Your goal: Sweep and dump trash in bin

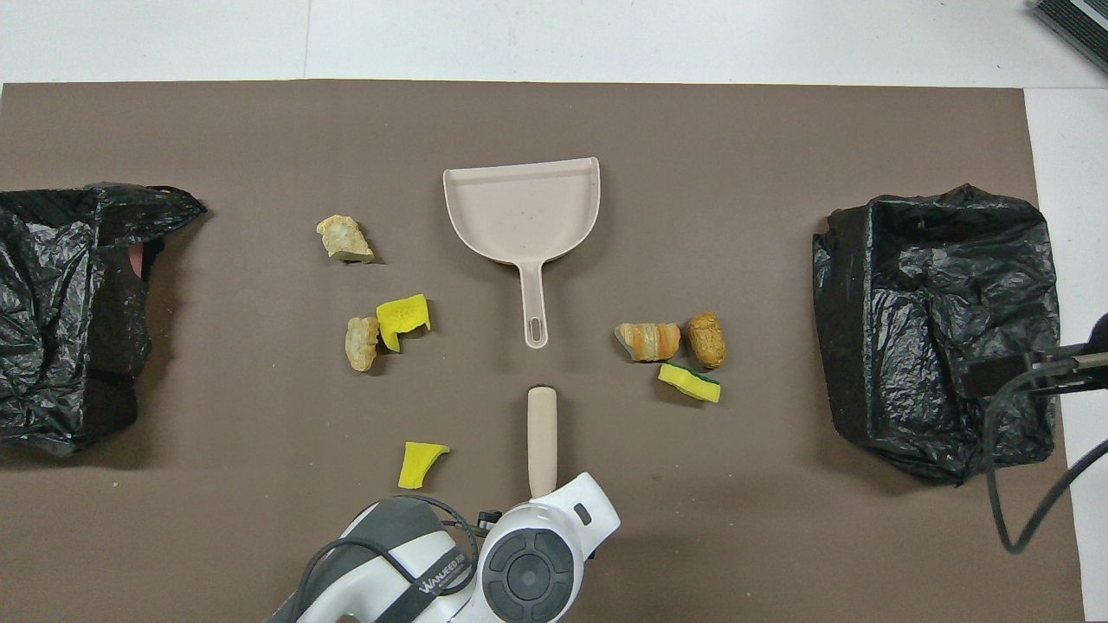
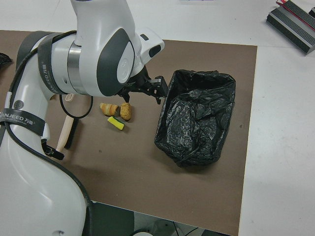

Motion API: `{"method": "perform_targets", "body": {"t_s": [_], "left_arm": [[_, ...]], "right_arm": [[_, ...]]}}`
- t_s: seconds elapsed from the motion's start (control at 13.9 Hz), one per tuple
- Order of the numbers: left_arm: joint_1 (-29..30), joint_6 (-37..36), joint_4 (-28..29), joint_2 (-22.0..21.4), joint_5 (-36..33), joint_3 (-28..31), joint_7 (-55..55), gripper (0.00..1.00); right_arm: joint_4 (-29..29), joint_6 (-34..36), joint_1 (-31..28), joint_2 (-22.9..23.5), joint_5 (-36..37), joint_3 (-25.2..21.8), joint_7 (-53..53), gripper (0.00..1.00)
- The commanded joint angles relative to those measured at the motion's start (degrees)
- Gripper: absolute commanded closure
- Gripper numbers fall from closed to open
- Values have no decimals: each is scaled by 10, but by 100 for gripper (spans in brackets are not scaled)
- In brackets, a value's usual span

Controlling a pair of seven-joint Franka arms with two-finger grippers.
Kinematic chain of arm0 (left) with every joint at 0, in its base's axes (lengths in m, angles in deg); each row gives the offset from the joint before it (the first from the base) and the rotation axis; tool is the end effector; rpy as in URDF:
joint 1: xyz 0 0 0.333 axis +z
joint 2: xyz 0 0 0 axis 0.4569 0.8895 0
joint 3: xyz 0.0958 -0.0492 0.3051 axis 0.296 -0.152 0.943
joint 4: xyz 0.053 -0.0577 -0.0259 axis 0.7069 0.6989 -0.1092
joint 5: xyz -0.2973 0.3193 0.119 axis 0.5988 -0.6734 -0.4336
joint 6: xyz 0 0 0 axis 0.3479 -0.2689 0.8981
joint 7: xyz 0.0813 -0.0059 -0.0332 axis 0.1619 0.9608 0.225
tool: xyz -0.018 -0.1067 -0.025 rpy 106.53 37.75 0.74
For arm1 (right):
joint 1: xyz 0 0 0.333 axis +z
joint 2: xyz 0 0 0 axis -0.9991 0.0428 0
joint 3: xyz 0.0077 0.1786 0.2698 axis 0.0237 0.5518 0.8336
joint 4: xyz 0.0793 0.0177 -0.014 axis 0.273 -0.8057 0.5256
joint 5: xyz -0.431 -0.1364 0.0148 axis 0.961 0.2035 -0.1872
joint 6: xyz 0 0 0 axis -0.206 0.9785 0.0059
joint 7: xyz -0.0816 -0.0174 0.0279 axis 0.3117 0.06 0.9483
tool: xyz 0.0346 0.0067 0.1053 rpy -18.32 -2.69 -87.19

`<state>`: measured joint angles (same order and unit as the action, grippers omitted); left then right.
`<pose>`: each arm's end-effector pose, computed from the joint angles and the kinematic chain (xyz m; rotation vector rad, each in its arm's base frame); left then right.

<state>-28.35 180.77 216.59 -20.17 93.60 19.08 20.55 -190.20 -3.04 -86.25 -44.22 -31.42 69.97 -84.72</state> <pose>0.3041 -0.4492 0.2987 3.0866 -0.4060 -0.1259 0.5437 -0.0124 0.6244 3.1256 0.0945 -0.1480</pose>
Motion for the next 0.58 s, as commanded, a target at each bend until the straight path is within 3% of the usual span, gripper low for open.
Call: {"method": "perform_targets", "body": {"t_s": [0.0,0.22,0.51], "left_arm": [[-15,13,12,-4,10,12,8,100],[-8,4,7,-12,10,13,39,100],[17,-111,-8,-35,10,18,-1,100]], "right_arm": [[-13,2,-4,-14,1,0,-19,0],[-13,2,-4,-14,1,0,-19,0],[-3,1,-4,-7,-2,0,-19,0]]}}
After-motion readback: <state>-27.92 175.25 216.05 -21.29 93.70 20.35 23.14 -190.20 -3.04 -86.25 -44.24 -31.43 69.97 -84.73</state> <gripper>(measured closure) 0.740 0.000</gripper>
